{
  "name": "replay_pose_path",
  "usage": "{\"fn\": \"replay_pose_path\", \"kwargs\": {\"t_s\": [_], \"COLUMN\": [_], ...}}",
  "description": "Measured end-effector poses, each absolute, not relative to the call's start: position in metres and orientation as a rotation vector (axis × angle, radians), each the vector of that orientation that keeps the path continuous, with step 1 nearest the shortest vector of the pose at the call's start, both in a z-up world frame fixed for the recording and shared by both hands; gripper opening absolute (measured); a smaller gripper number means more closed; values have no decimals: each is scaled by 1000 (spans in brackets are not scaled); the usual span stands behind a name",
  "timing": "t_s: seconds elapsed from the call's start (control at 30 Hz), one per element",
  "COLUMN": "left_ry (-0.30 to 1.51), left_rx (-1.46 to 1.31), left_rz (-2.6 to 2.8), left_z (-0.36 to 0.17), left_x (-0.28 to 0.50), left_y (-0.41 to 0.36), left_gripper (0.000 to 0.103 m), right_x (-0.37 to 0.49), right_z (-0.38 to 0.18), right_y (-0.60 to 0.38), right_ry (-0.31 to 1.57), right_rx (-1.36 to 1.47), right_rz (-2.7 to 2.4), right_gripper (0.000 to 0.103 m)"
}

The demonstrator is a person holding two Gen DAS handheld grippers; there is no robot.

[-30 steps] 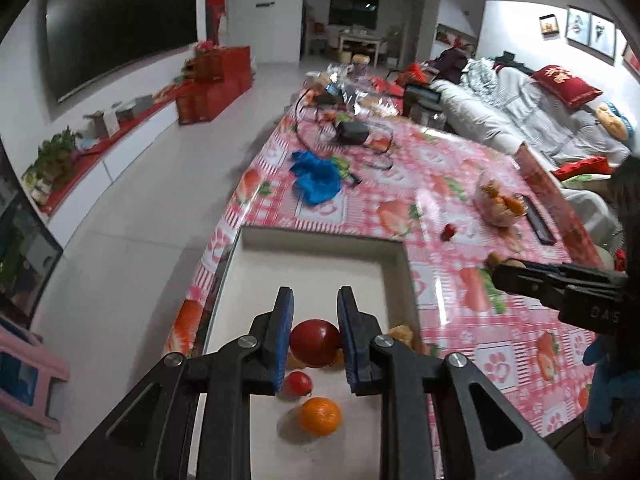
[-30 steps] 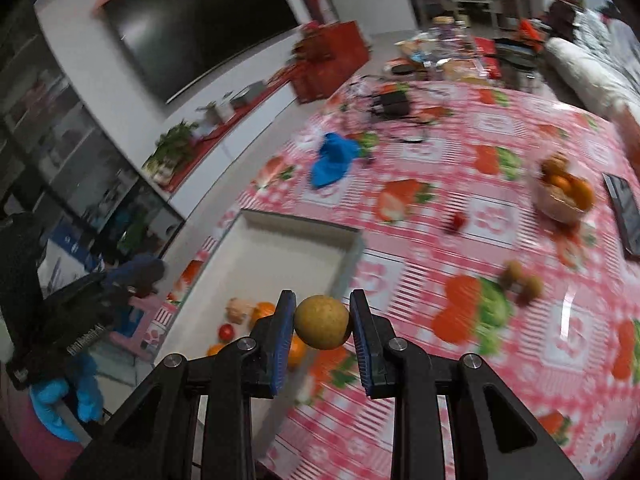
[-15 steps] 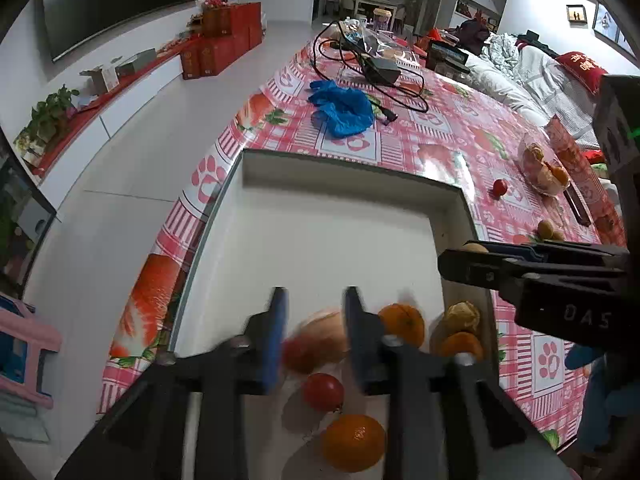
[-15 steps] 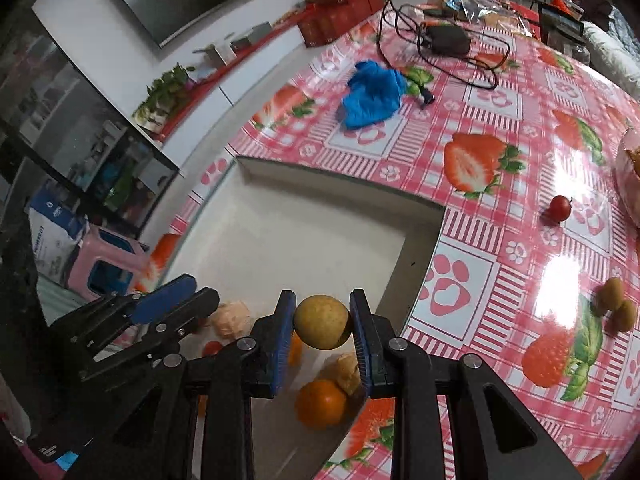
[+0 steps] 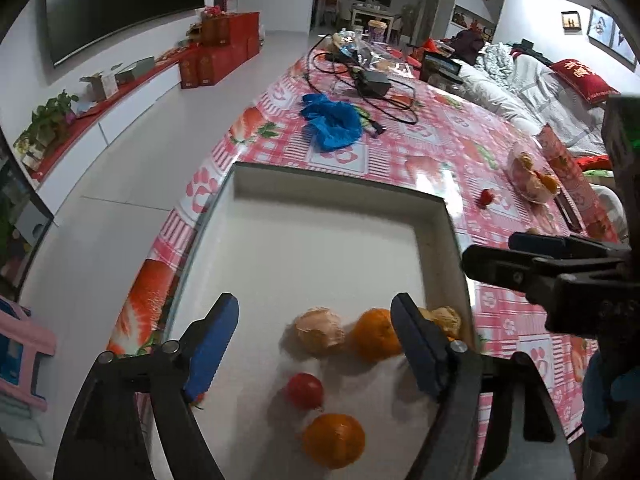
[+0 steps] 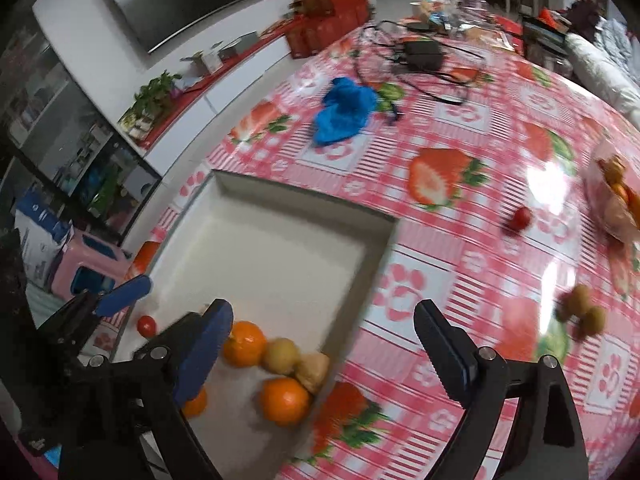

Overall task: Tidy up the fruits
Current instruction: 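Carry both fruits into the white tray and open both tools, then move both open tools back over the two tan fruits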

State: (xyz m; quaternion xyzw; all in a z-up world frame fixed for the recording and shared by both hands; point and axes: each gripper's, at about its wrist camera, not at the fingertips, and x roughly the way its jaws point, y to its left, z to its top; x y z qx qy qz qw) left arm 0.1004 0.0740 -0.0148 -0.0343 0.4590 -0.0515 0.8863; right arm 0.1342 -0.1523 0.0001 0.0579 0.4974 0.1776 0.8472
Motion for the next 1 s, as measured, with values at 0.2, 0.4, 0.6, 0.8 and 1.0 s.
{"fn": "replay_pose_path", "kwargs": {"t_s": [0.2, 0.4, 0.6, 0.8, 1.0], "left_ry": [958, 959, 949, 943, 952], "left_rx": [-24, 32, 75, 94, 98], "left_rz": [-157, -240, -307, -357, -381], "left_z": [-12, -8, 4, 14, 15], "left_x": [91, 79, 76, 82, 105], "left_y": [42, 1, -38, -71, -108], "left_gripper": [82, 82, 82, 82, 82], "right_x": [114, 92, 71, 62, 57], "right_z": [-11, -33, -56, -65, -72], "right_y": [-211, -274, -331, -364, -372], "right_ry": [1030, 1055, 1093, 1104, 1100], "right_rx": [191, 259, 331, 338, 196], "right_rz": [243, 108, -19, -90, -136], "right_gripper": [103, 103, 103, 103, 103]}}
